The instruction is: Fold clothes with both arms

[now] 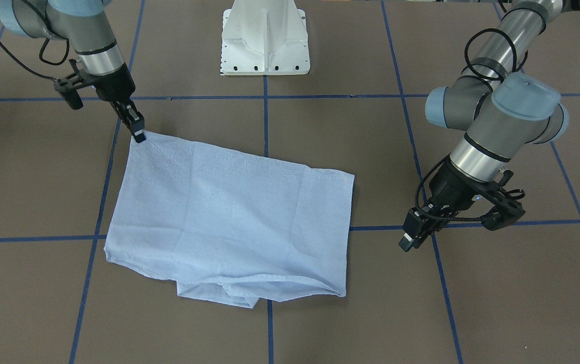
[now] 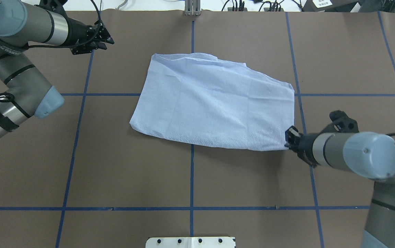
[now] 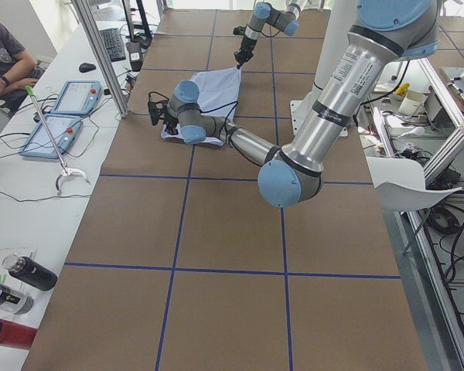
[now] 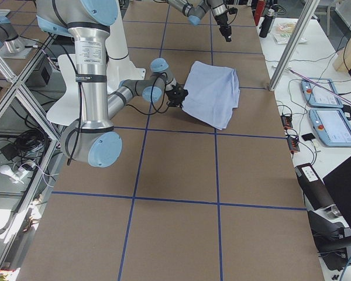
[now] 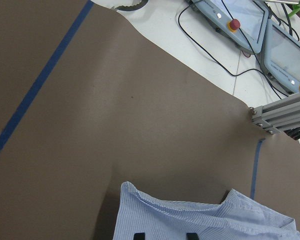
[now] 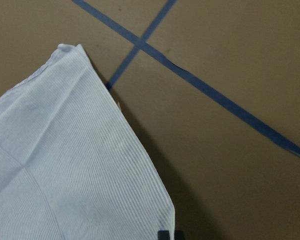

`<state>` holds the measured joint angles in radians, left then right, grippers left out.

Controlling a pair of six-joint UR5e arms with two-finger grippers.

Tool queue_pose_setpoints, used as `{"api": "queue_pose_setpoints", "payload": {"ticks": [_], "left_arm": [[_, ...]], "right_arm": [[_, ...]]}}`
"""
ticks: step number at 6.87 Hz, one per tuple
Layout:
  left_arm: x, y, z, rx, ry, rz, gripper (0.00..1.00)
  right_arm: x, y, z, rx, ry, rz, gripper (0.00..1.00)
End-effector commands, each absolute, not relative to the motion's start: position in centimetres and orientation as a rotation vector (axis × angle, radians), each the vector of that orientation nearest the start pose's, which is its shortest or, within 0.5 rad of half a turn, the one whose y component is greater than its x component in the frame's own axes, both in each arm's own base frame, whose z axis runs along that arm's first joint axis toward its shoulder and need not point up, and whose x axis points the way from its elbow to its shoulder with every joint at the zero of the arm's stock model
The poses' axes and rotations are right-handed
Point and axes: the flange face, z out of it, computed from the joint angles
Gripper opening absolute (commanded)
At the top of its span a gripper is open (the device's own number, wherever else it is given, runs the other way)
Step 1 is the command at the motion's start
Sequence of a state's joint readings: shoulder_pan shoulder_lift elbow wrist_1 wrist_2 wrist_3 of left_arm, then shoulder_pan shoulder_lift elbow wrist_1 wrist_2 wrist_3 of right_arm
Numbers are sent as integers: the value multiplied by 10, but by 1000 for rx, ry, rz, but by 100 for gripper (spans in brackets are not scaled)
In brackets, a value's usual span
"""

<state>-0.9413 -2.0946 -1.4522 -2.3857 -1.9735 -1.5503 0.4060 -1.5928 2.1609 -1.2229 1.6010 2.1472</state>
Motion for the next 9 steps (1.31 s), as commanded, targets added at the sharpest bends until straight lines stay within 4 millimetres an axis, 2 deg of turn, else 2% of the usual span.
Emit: {"api": "queue_pose_setpoints", "payload": {"ticks": [1, 2, 3, 4, 5, 6, 7, 8, 9], "left_arm": [[321, -584, 286, 269, 1309, -505, 37], [326, -565, 272, 254, 1344, -468, 38], [333, -547, 256, 242, 1377, -428, 45], [347, -521, 258, 184, 1380, -429, 50], [357, -488, 271, 141, 1377, -413, 51], [381, -467, 289, 113, 1347, -399, 58], [412, -455, 299, 105, 1253, -430, 63], [446, -433, 303, 104, 1180, -431, 64], [464, -426, 315, 101, 1147, -427, 65]], "right_arm": [[-376, -202, 335, -367, -907, 640, 0], [-381, -170, 324, -505, -880, 529, 19], [-393, -130, 320, -578, -843, 487, 99], [-397, -102, 310, -623, -834, 460, 100], [-380, -128, 295, -605, -889, 512, 100], [-364, -180, 298, -546, -928, 623, 100], [-363, -238, 301, -468, -976, 713, 100], [-375, -294, 298, -369, -1021, 718, 100], [-374, -339, 303, -299, -1028, 748, 100]]}}
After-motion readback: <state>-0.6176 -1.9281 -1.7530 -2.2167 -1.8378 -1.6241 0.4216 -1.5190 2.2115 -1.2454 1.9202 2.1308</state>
